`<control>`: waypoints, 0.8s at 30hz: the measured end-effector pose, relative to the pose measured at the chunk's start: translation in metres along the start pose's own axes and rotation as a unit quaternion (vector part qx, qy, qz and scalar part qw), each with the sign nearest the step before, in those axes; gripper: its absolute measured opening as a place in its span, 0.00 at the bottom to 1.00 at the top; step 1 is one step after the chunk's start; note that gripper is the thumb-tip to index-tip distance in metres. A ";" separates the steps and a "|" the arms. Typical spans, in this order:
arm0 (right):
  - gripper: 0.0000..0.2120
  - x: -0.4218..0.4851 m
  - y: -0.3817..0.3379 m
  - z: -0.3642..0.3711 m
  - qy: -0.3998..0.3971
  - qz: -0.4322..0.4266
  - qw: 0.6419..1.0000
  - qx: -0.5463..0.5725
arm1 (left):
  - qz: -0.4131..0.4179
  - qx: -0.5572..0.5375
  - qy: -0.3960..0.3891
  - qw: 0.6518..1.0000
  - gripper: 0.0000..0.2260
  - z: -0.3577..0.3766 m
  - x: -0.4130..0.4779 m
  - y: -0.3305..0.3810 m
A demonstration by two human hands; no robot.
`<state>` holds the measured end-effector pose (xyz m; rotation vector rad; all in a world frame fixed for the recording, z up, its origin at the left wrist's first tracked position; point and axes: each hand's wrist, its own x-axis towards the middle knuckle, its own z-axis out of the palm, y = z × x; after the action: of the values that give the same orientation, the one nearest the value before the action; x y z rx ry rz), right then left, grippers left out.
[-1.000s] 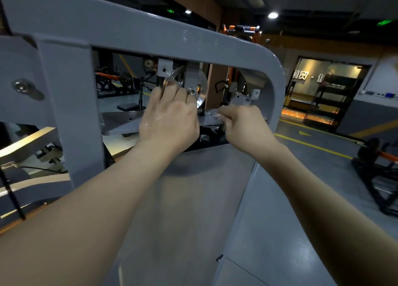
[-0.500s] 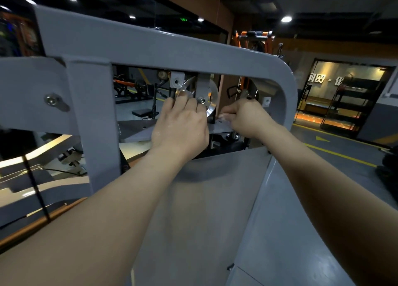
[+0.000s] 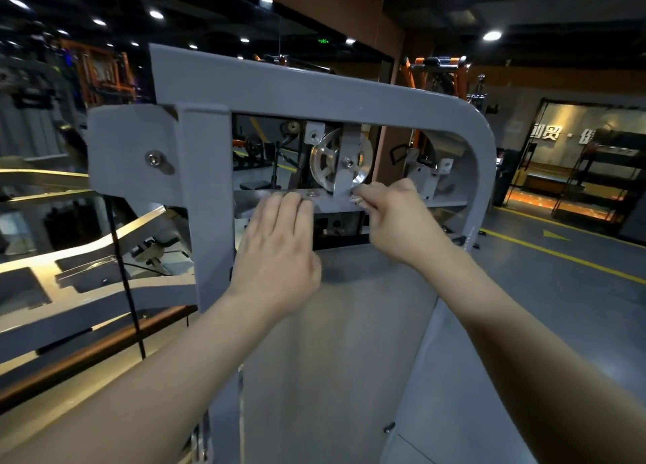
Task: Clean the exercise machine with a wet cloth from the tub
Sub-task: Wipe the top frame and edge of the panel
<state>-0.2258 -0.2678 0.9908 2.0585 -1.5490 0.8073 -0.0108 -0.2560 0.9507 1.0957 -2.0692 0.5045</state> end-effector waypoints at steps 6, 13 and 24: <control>0.09 -0.002 -0.011 -0.009 -0.005 -0.045 0.999 -0.005 | 0.015 0.014 -0.033 0.999 0.33 0.002 -0.014 -0.010; 0.11 -0.002 -0.047 0.002 -0.004 0.011 0.999 -0.031 | 0.033 -0.027 -0.011 0.999 0.34 -0.001 -0.016 -0.014; 0.19 -0.002 -0.081 -0.024 -0.044 -0.005 0.999 0.022 | 0.041 -0.030 0.139 0.989 0.22 -0.030 -0.047 -0.081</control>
<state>-0.1533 -0.2283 1.0074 2.1595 -1.5783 0.7632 0.0861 -0.2568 0.9350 0.8551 -1.8777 0.5963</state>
